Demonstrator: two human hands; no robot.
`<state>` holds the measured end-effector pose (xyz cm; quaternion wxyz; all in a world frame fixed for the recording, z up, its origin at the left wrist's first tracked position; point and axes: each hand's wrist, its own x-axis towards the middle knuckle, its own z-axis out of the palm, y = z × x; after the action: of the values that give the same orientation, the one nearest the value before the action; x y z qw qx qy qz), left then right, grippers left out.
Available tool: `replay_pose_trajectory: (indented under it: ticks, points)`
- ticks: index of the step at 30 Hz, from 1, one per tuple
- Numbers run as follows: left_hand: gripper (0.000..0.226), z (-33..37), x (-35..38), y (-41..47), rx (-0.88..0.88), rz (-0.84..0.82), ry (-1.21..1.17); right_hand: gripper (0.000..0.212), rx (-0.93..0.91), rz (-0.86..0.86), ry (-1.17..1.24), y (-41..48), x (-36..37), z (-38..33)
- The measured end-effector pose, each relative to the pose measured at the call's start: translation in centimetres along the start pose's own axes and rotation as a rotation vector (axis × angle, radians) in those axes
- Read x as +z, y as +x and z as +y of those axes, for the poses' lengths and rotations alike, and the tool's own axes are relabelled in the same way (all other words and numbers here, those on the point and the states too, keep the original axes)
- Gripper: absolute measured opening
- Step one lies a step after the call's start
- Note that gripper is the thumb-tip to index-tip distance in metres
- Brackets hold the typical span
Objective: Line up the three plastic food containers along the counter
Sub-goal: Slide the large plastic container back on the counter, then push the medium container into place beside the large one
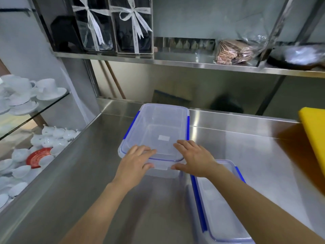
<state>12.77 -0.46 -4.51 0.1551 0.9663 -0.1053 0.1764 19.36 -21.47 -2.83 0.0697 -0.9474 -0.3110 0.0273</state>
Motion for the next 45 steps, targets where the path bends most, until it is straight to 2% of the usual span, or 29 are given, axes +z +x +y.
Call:
replay_pose_trajectory:
  ticks: [2, 4, 6, 8, 10, 12, 16, 18, 21, 24, 28, 31, 34, 37, 40, 42, 45]
  points:
    - [0.043, 0.5, 0.4, -0.4, -0.028, 0.026, 0.016, 0.074, 0.006, 0.022, 0.003, -0.6, 0.3, 0.3]
    - [0.040, 2.0, 0.8, -1.1, -0.094, 0.157, 0.001, 0.075, 0.026, 0.074, 0.026, -1.6, 0.5, 0.8]
    - [0.036, 4.6, 1.2, -2.2, -0.145, 0.281, -0.152, 0.075, 0.084, 0.135, 0.074, -3.0, 0.5, 1.8]
    - [0.029, 7.7, 2.2, -3.6, -0.115, 0.275, -0.297, 0.073, 0.159, 0.172, 0.109, -4.8, 0.5, 3.1]
    - [0.030, 10.8, 3.5, -5.0, -0.087, 0.148, -0.336, 0.073, 0.246, 0.179, 0.093, -6.7, 0.6, 4.6]
    - [0.042, 13.6, 4.8, -5.9, -0.125, 0.011, -0.349, 0.075, 0.350, 0.188, 0.105, -8.8, 0.9, 5.9]
    - [0.064, 16.5, 6.0, -5.9, -0.295, -0.092, -0.349, 0.079, 0.473, 0.152, 0.238, -12.8, 1.8, 7.6]
    - [0.076, 16.5, 6.1, -5.9, -0.264, -0.137, -0.386, 0.085, 0.490, 0.133, 0.309, -14.6, 2.2, 8.1]
    - [0.109, 16.0, 6.1, -6.2, -0.183, -0.421, -0.333, 0.091, 0.475, 0.125, 0.478, -16.8, 2.6, 8.1]
    - [0.128, 15.3, 6.4, -5.8, -0.137, -0.650, -0.281, 0.091, 0.496, 0.085, 0.578, -17.5, 3.1, 7.5]
    - [0.140, 14.4, 6.5, -4.0, -0.084, -0.757, -0.286, 0.087, 0.588, 0.119, 0.629, -17.3, 3.3, 6.9]
    - [0.141, 14.2, 6.6, -2.9, -0.069, -0.781, -0.331, 0.082, 0.641, 0.092, 0.624, -17.2, 3.1, 6.9]
    - [0.140, 14.1, 6.5, -2.4, -0.064, -0.786, -0.346, 0.090, 0.652, 0.104, 0.546, -17.5, 2.5, 6.9]
    - [0.132, 14.1, 6.5, -3.1, -0.021, -0.717, -0.313, 0.093, 0.495, 0.081, 0.457, -18.4, 2.1, 7.1]
    - [0.111, 14.7, 6.6, -4.2, 0.095, -0.548, -0.298, 0.092, 0.331, -0.052, 0.427, -19.4, 2.3, 7.5]
    - [0.100, 14.9, 6.7, -4.6, 0.191, -0.463, -0.252, 0.094, 0.283, -0.103, 0.390, -19.9, 2.7, 7.8]
    - [0.087, 15.1, 6.7, -4.6, 0.268, -0.438, -0.190, 0.092, 0.240, -0.112, 0.315, -20.0, 3.4, 8.2]
